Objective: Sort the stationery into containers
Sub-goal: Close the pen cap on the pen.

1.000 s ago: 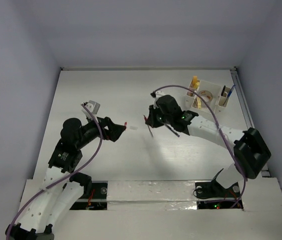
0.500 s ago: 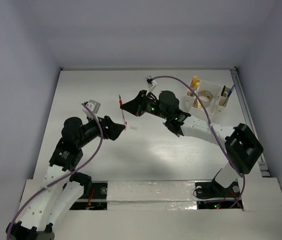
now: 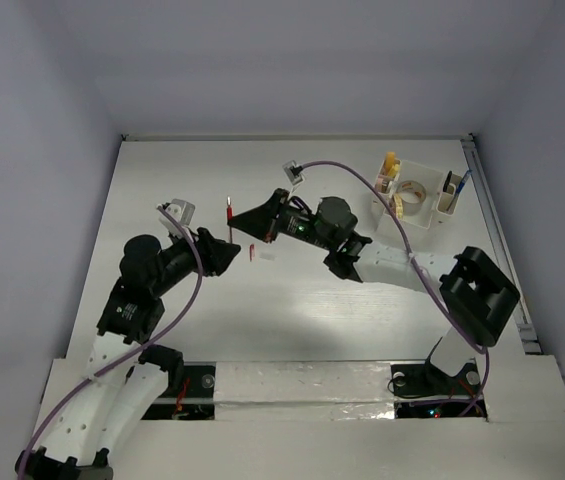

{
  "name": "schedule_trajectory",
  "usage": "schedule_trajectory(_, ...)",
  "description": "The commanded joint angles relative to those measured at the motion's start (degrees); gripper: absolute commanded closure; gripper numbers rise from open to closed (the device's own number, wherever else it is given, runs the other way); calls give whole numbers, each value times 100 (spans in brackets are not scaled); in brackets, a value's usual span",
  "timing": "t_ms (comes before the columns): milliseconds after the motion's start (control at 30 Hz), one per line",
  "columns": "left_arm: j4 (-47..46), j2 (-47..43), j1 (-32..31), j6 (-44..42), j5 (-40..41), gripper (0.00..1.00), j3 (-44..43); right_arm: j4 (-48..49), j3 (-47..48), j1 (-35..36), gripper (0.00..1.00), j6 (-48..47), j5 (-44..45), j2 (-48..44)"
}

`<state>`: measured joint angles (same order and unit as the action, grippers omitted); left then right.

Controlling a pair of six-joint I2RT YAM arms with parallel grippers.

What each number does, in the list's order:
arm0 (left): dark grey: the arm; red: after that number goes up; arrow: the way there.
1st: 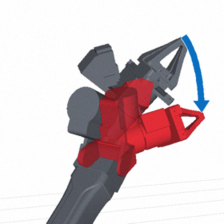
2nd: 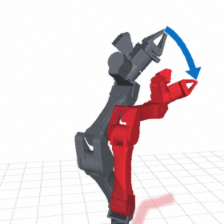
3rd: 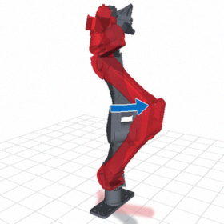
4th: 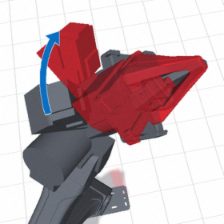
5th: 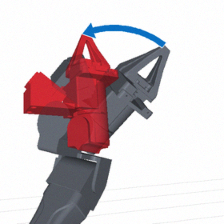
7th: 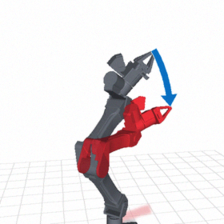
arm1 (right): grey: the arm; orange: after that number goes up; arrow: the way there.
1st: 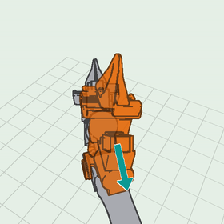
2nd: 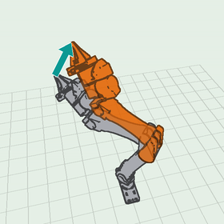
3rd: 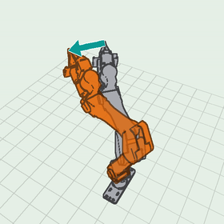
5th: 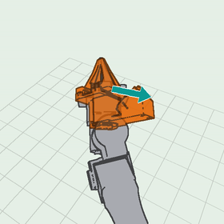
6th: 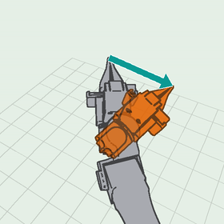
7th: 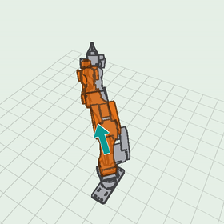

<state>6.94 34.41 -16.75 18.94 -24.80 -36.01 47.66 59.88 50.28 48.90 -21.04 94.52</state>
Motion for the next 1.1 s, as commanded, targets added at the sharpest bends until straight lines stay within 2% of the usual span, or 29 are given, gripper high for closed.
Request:
schedule_trajectory(0,-272,-40,67,-13,133,58,76,613,50,192,100,216,-164,84)
schedule_trajectory(167,-325,-58,67,5,28,63,85,631,112,193,100,269,-173,224)
schedule_trajectory(267,-342,-58,67,-4,-43,72,94,622,156,193,100,277,-164,295)
schedule_trajectory(333,-334,-75,67,-13,-43,83,85,613,191,193,100,295,-190,330)
schedule_trajectory(400,-299,-75,67,-22,-8,100,68,622,165,193,100,313,-182,348)
schedule_trajectory(533,-237,-75,67,-48,36,100,33,525,103,193,100,278,-129,278)
schedule_trajectory(567,-220,-84,67,-66,45,100,15,456,103,193,95,243,-111,251)
schedule_trajectory(633,-167,-145,67,-92,176,100,-2,-97,173,193,79,-46,-102,155)
schedule_trajectory(667,-149,-172,67,-101,212,100,-20,-351,295,193,60,-178,-85,120)
schedule_trajectory(733,-105,-207,67,-110,360,100,-46,-1098,358,123,41,-539,38,-29)
schedule_trajectory(767,-79,-242,67,-118,431,100,-55,-1327,367,122,9,-766,99,-91)
schedule_trajectory(800,-61,-260,119,-119,484,100,-64,-1817,358,53,0,-934,169,-170)
schedule_trajectory(967,27,-391,172,-110,730,100,-90,-3261,410,-132,0,-1821,1294,-627)
schedule_trajectory(1033,27,-453,234,-101,739,100,-99,-3815,594,-185,5,-2068,1557,-584)
schedule_trajectory(1067,27,-470,234,-92,748,100,-99,-4043,752,-185,36,-2278,1663,-401)
